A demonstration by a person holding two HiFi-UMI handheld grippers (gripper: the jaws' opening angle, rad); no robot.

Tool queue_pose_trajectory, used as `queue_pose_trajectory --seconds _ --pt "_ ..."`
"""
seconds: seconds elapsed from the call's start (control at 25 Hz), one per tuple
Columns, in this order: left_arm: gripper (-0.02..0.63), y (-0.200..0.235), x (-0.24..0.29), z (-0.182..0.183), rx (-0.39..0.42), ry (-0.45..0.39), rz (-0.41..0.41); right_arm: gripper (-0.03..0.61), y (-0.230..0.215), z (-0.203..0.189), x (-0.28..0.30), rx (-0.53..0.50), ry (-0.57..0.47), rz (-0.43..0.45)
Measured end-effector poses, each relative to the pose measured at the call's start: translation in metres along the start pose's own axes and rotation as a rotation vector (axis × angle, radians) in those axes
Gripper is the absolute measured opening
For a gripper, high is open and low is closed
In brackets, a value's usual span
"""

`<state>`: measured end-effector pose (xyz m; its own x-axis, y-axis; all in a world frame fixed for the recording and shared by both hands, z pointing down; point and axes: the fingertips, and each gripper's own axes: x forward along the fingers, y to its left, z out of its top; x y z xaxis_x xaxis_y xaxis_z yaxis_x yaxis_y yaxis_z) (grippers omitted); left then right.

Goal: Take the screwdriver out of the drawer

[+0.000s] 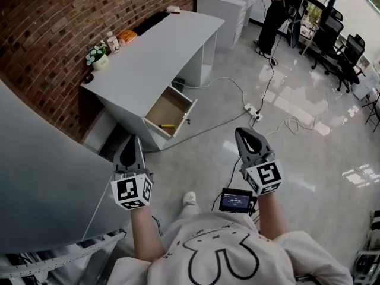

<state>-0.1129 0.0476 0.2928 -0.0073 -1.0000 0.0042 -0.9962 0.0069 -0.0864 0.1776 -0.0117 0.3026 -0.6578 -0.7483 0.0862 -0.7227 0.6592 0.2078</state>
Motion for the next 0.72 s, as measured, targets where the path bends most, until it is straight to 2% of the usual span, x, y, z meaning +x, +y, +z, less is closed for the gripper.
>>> queue_pose_trajectory --seconds 0.24,0.48,0.72 --pt "0.012 0.047 0.058 0.0 -0.016 -0.011 -0.042 0.021 0.004 0.008 0.06 -0.01 0.022 -0.027" --pt "0.012 0.067 0.088 -0.007 -0.025 -0.015 -0.06 0.021 0.001 0.008 0.096 -0.032 0.045 -0.025" --pt "0.012 0.09 0.1 -0.012 -0.031 -0.019 -0.014 0.021 -0.006 0.015 0.134 -0.036 0.013 0.011"
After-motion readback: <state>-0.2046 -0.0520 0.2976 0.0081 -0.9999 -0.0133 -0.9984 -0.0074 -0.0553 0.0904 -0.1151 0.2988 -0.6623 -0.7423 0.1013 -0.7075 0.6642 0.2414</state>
